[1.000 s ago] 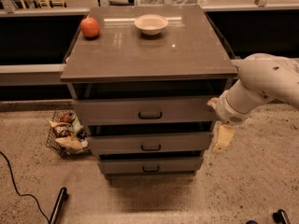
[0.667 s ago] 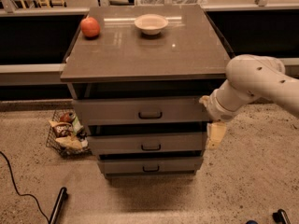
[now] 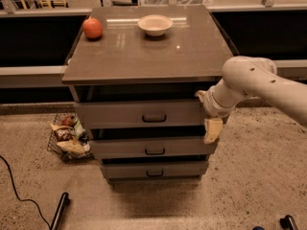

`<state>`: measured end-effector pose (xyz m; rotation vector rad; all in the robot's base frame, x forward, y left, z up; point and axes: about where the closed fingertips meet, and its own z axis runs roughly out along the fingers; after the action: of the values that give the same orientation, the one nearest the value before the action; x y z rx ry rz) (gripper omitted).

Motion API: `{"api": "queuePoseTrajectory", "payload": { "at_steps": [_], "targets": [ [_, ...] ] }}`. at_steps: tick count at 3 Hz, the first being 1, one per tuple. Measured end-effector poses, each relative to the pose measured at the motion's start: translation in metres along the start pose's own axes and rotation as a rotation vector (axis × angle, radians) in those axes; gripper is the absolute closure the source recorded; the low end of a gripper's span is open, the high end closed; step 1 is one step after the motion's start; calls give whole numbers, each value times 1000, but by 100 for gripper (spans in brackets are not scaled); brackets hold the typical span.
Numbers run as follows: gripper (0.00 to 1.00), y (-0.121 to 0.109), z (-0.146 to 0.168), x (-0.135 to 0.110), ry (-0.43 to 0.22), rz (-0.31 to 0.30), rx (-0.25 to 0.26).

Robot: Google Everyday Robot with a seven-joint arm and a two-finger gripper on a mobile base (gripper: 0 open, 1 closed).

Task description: Open top drawer

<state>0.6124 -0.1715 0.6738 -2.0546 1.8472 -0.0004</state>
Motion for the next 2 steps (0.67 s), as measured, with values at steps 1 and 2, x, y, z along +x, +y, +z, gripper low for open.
{"api": "queuePoseTrajectory", "payload": {
  "at_steps": [1, 2],
  "targets": [
    [0, -17, 13, -9, -21, -37, 10],
    [0, -29, 28, -16, -38, -49, -9]
  ]
}}
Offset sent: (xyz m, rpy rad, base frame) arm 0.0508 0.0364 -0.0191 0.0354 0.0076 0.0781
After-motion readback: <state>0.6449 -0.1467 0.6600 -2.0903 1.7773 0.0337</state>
